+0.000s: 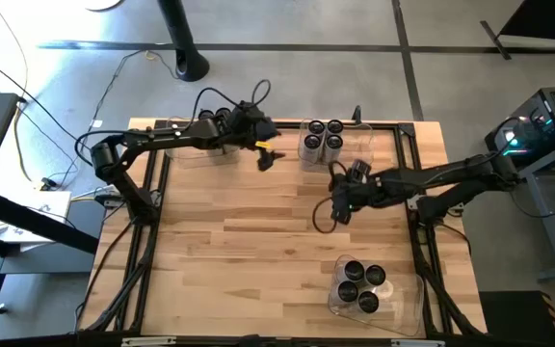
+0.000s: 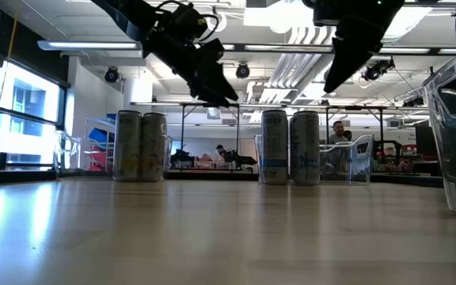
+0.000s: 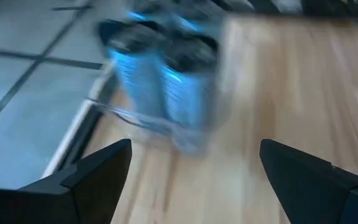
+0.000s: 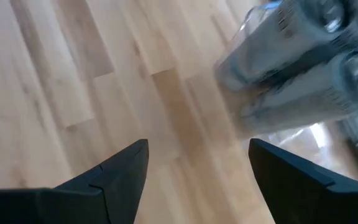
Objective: Sort soda cans
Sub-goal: Adjust the top center transparent bin
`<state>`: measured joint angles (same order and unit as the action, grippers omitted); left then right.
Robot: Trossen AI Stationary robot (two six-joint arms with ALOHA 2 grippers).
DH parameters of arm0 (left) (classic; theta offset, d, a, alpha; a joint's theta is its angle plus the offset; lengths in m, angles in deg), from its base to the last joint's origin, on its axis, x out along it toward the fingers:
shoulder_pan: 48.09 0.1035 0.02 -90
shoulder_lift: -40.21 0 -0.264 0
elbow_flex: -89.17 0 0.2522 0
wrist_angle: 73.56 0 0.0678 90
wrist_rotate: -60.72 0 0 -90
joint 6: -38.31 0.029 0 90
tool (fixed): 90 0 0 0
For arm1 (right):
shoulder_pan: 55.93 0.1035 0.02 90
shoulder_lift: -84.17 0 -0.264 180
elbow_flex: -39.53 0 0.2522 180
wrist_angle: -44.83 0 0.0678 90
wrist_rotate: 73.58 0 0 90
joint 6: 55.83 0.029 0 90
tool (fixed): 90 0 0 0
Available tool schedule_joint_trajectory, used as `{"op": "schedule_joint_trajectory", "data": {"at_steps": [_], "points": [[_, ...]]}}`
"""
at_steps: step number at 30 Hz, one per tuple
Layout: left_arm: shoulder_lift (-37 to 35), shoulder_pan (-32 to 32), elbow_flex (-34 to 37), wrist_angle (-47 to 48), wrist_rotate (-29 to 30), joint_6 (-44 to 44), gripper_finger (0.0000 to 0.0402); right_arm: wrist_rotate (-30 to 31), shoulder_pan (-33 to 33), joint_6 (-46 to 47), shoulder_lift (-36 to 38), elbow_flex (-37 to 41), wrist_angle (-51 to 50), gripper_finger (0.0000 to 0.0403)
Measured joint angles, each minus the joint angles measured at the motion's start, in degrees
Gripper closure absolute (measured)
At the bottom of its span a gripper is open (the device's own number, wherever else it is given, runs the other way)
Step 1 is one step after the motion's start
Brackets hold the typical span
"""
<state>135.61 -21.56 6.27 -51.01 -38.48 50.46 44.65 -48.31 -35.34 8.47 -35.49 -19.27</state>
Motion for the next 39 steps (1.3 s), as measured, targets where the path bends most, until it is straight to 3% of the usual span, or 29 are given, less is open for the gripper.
{"op": "schedule_joint_trajectory", "data": {"at_steps": [7, 12, 16, 20, 24, 27, 34, 39], "points": [[2.7, -0.4, -0.1, -13.9, 1.9, -8.0, 0.0051, -0.1, -5.6, -7.8, 5.9, 3.2, -0.3, 0.0133], [5.2, 2.5, -0.1, -21.6, -7.1, -10.6, 0.0051, -3.5, -8.8, -5.9, 8.9, 5.3, -4.2, 0.0133], [5.4, 4.2, -0.1, -23.8, -8.2, -10.0, 0.0051, -5.0, -10.8, -3.3, 9.7, 4.8, -10.8, 0.0133], [3.1, 5.1, -0.1, -18.2, -1.0, -5.2, 0.0051, -5.0, -15.2, 4.6, 9.9, 3.7, -18.3, 0.0133], [2.4, 4.9, -2.3, -8.9, 4.9, 0.1, 0.0051, -7.0, -24.2, 11.1, 9.3, 3.6, -14.7, 0.0133], [2.4, 5.0, -4.1, -4.5, 5.9, 2.0, 0.0051, -10.3, -32.3, 13.9, 7.9, 3.6, -12.5, 0.0133], [1.5, 5.0, -4.3, 2.3, 10.0, 4.4, 0.0051, -13.7, -47.9, 4.3, -0.1, 1.3, -10.1, 0.0156], [0.5, 5.0, -4.3, 7.0, 12.0, 5.4, 0.0051, -13.6, -53.6, -1.5, -8.1, -2.2, -9.6, 0.0212]]}}
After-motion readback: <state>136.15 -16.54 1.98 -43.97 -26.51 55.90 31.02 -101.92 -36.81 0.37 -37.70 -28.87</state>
